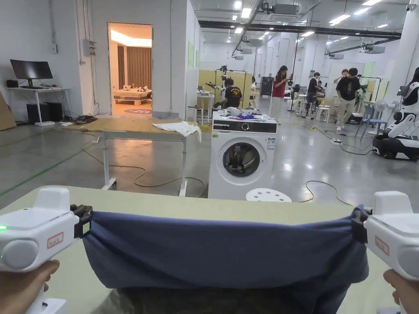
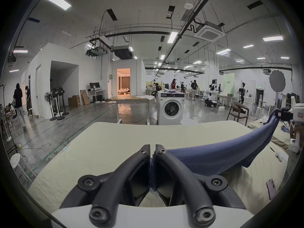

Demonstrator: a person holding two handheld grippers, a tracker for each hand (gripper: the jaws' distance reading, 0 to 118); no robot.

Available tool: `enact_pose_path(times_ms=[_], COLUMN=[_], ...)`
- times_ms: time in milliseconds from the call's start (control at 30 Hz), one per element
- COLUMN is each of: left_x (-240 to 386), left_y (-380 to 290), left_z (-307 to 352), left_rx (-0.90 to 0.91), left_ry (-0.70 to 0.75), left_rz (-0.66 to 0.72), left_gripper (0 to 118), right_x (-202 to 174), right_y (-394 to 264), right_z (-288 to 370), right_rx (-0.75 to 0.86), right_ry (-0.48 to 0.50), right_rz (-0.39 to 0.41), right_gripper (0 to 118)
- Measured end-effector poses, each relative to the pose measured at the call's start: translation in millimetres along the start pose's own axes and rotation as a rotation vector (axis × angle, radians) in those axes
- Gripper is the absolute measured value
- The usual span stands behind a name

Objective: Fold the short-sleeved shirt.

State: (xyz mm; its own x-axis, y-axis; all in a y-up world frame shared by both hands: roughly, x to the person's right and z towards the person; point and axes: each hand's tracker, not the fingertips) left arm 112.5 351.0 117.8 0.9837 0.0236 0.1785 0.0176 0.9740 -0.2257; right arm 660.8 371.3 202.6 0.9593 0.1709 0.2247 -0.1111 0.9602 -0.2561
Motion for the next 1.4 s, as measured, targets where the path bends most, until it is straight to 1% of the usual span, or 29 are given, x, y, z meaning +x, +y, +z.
enact_pose_path(times_ms=[233,333,433,533,600,700,767,867,933,1000,1067,1167,1233,1267,1300,1333,1367,1400], left_x=[-13,-18,-20,-21,-20,-18,-22,-26,-24,-24,-25,-29,-26,-25,-25,-23,-23,-23], left_y=[-33,-49,-75,-107,-130,-165,-191,-221,-234,-244,-253,-263,-261,-259,-256,-252,-248,-242], left_z=[71,96,116,128,133,138,137,131,129,123,119,109,110,110,110,111,110,109], left_rx=[-0.002,-0.018,-0.081,-0.17,-0.232,-0.335,-0.406,-0.493,-0.538,-0.577,-0.604,-0.636,-0.652,-0.647,-0.641,-0.631,-0.619,-0.603], left_ry=[0.004,0.012,0.006,-0.015,-0.018,-0.028,-0.041,-0.043,-0.064,-0.069,-0.072,-0.071,-0.058,-0.06,-0.053,-0.045,-0.036,-0.029], left_rz=[0.019,0.016,0.026,0.038,0.037,0.032,0.04,0.011,-0.006,-0.016,-0.021,0.006,0.012,0.007,-0.004,-0.013,-0.021,-0.023], left_gripper=[1,1,1,1,1,1,1,1,1,1,1,2,13,19,32,46,61,72], right_x=[-3,-7,-11,-16,-19,-22,-24,-26,-26,-24,-26,-28,-30,-31,-30,-30,-30,-31], right_y=[-27,-35,-54,-86,-109,-143,-166,-194,-211,-225,-238,-253,-256,-254,-250,-243,-235,-222], right_z=[77,105,120,130,135,140,143,143,139,135,129,122,120,121,122,124,124,126], right_rx=[-0.009,-0.022,-0.086,-0.182,-0.246,-0.348,-0.429,-0.535,-0.607,-0.635,-0.693,-0.727,-0.753,-0.753,-0.742,-0.706,-0.665,-0.627], right_ry=[0.036,0.052,0.07,0.075,0.086,0.11,0.116,0.138,0.153,0.159,0.171,0.181,0.174,0.168,0.162,0.154,0.144,0.115], right_rz=[0.025,0.055,0.078,0.105,0.123,0.109,0.122,0.125,0.145,0.133,0.142,0.13,0.131,0.126,0.127,0.129,0.125,0.12], right_gripper=[3,3,3,3,3,4,4,4,4,4,4,7,16,26,45,58,65,69])
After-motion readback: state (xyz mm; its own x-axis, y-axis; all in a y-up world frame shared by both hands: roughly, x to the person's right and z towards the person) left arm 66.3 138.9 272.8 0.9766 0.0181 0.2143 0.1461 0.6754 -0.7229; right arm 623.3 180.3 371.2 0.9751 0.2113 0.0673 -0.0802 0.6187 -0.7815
